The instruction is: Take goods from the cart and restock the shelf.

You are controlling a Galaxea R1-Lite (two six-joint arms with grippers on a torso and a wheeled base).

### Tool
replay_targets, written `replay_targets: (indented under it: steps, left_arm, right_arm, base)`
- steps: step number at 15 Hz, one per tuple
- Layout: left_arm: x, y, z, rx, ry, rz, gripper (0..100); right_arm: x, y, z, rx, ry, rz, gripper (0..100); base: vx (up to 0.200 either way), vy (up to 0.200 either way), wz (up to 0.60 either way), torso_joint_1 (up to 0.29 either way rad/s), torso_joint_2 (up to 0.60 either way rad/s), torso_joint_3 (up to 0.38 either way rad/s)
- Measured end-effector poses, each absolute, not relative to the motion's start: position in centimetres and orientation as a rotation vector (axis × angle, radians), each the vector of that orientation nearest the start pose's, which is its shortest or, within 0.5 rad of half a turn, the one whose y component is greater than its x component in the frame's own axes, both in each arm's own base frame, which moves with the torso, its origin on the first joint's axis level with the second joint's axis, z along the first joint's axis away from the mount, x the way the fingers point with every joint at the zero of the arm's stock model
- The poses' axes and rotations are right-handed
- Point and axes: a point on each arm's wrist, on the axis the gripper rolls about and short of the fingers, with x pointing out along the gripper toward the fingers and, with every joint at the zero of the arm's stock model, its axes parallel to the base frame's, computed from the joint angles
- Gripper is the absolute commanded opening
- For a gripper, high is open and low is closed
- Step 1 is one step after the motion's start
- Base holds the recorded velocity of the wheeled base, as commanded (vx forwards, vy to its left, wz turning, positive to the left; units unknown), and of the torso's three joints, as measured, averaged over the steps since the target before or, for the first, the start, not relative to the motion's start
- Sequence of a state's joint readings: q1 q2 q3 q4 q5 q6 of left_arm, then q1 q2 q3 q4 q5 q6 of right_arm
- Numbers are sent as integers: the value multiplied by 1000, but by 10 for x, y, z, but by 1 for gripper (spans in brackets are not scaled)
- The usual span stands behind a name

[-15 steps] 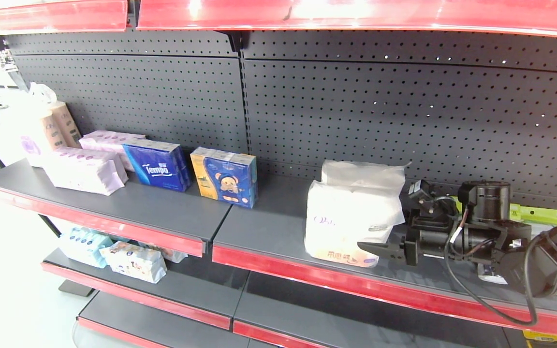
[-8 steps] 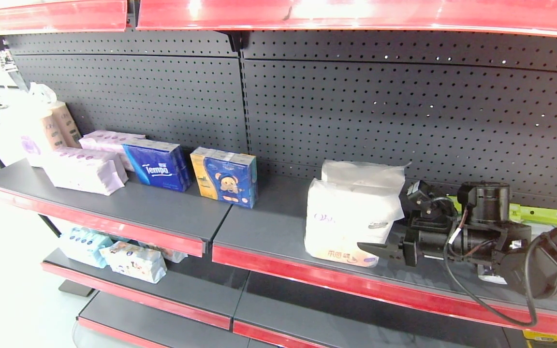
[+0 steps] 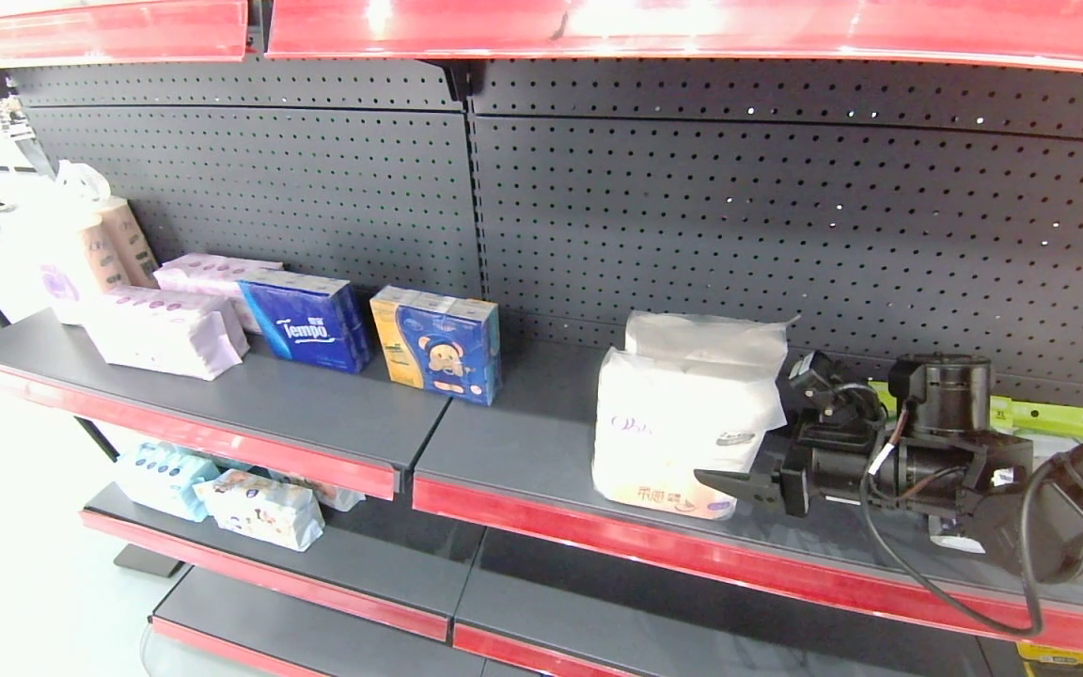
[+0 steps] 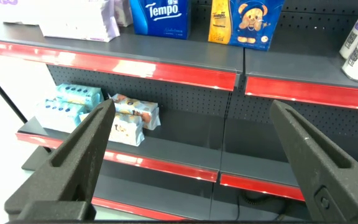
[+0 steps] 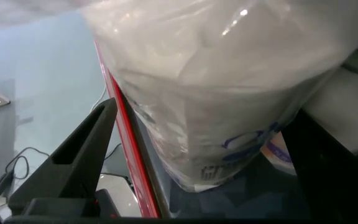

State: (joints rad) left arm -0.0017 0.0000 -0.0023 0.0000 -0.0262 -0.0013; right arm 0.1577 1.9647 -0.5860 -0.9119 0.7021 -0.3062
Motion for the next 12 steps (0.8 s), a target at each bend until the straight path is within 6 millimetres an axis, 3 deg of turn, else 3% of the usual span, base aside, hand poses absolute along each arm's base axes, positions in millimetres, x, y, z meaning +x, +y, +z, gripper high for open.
replay_targets:
  steps: [12]
  left_arm:
    - [-23,-1,76,-1,-2,-28,100]
  right_arm:
    - [300,62,73,-164,339,894,100]
  base:
    - [0,0,0,0,0,0]
